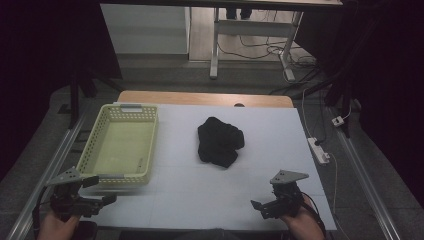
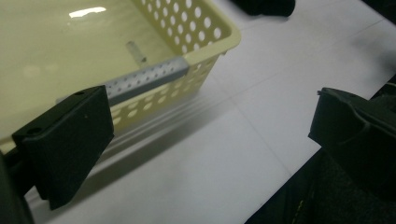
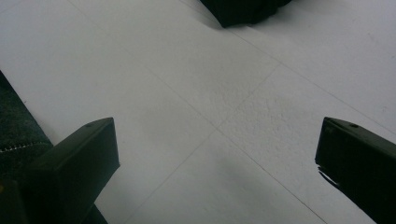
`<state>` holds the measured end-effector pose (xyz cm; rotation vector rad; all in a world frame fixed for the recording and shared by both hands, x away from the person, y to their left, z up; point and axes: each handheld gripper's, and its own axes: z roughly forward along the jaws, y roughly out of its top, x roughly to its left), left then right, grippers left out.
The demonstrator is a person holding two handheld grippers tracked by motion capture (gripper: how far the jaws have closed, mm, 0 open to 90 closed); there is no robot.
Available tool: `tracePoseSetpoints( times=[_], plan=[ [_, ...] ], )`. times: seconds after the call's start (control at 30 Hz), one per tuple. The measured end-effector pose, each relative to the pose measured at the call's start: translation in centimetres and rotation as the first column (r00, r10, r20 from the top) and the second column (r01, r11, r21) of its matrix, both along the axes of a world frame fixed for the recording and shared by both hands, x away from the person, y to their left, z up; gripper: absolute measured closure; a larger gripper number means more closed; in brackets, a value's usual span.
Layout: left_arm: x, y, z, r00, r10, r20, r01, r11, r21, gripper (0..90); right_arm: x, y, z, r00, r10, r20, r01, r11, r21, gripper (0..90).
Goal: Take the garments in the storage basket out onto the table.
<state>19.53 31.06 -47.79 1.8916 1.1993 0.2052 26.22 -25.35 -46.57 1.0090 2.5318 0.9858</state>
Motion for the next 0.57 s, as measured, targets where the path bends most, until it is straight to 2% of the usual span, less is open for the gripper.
tracePoseSetpoints(
  times=[0.17,0.33,0.57],
  plan=[
    [-0.49,0.14,-0.11,0.9998,0.015,-0.01,-0.015,0.9995,0.029,0.0,-0.01,0.02,0.0,1.0,0.0,0.001,0.0,1.0,0.0,0.0],
    [-0.93,0.09,-0.15,0.9988,0.037,-0.033,-0.034,0.9958,0.084,0.0,0.0,0.05,0.01,1.0,0.003,0.005,-0.003,1.0,-0.005,0.0],
    [-0.77,0.21,-0.23,0.9977,0.04,-0.054,-0.036,0.9965,0.075,0.0,-0.01,0.13,0.0,1.0,0.004,0.002,-0.004,1.0,-0.008,0.0]
  ],
)
